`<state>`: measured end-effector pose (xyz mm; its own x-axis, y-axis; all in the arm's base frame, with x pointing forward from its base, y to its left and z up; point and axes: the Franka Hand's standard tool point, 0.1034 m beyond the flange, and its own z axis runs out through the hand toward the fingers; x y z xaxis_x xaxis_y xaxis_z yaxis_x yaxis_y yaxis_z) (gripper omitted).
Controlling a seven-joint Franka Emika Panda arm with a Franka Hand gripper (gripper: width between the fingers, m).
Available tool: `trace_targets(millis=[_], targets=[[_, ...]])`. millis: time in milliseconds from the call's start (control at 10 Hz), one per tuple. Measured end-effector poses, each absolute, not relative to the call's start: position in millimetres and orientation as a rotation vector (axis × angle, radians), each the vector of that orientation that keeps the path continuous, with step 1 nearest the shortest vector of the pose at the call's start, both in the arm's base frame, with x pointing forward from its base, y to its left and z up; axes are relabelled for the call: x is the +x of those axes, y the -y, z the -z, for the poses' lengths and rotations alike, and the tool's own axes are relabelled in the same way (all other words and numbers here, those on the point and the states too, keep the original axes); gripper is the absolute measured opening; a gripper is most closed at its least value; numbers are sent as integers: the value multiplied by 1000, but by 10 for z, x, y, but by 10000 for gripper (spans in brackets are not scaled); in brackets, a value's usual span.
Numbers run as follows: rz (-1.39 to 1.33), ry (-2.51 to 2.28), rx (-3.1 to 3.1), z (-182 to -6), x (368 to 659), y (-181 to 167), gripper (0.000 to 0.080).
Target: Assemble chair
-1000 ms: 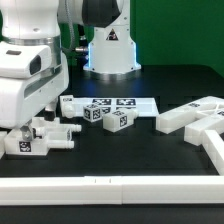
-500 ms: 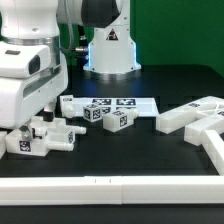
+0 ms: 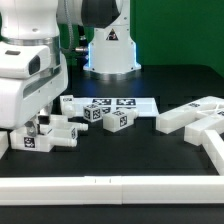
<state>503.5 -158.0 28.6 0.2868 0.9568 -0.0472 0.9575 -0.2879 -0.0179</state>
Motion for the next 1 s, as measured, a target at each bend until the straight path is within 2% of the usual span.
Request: trace_targets(millis=[200, 500, 600, 700, 900, 1000], targets=[[63, -1862, 2498, -348, 5107, 1596, 276], [50, -1852, 2488, -570, 5221, 1637, 277], [48, -1849, 2490, -619, 5179, 1622, 278], [44, -1848, 2491, -675, 5066, 1598, 278], [62, -1856, 2508, -828, 4562, 1636, 278], [57, -1842, 2513, -855, 4508, 1635, 278]])
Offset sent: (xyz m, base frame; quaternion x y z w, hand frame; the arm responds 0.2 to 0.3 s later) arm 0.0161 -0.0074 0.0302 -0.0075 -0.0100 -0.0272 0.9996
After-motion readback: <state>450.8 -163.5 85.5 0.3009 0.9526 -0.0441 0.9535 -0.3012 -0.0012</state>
